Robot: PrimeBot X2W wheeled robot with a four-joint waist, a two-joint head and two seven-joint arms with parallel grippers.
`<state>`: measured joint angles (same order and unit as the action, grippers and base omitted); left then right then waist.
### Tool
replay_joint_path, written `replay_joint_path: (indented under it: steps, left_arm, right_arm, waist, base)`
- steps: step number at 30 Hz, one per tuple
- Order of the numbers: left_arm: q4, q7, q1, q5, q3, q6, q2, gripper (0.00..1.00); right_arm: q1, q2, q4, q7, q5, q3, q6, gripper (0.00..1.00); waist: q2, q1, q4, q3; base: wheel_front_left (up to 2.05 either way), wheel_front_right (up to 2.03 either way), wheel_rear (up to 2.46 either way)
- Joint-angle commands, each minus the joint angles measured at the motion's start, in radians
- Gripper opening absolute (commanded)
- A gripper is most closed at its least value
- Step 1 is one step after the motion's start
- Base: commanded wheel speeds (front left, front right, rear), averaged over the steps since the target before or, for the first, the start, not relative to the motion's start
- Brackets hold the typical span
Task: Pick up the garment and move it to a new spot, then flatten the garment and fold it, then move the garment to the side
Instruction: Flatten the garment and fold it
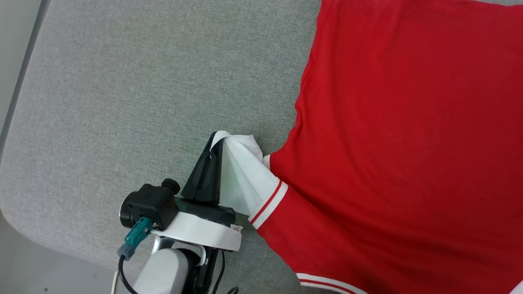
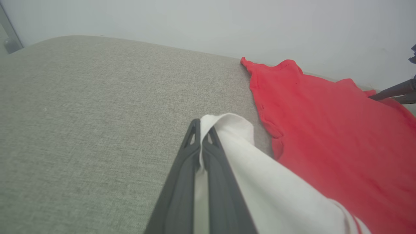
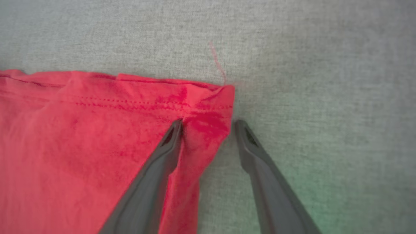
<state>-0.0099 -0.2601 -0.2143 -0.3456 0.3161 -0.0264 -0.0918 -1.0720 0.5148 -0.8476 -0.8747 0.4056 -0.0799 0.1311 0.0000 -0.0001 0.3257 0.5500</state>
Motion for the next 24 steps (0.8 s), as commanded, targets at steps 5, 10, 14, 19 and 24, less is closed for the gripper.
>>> replay_joint_path:
  steps: [5,10,14,19,24]
  left_arm:
    - [0.006,-0.007,-0.005,0.017,-0.022,0.011,0.008,0.00]
    - [0.024,-0.007,0.014,0.017,-0.038,0.021,0.014,0.00]
    - [0.045,-0.007,0.032,0.015,-0.056,0.023,0.007,0.00]
    - [0.081,0.003,0.071,0.001,-0.084,0.016,-0.021,0.00]
    - [0.102,0.027,0.123,-0.024,-0.121,-0.001,-0.052,0.00]
  right_arm:
    - [0.060,-0.039,-0.071,-0.047,-0.026,0.006,-0.001,0.00]
    - [0.020,0.002,-0.024,-0.020,-0.045,0.008,-0.001,0.00]
    - [0.015,0.028,0.041,0.013,-0.042,0.034,-0.001,0.00]
    - [0.090,0.051,0.148,0.064,-0.008,0.091,-0.001,0.00]
    - [0.233,0.069,0.248,0.092,0.043,0.103,-0.001,0.00]
  waist:
    - [0.0000,0.0001,-0.002,-0.018]
    - [0.0000,0.0001,-0.013,-0.066]
    - [0.0000,0.0001,-0.036,-0.123]
    - [0.0000,0.0001,-0.088,-0.204]
    - [0.0000,0.0001,-0.155,-0.286]
  base:
    - [0.00,0.00,0.00]
    - [0.00,0.00,0.00]
    - [0.00,0.00,0.00]
    - [0.00,0.00,0.00]
    - [0.00,0.00,0.00]
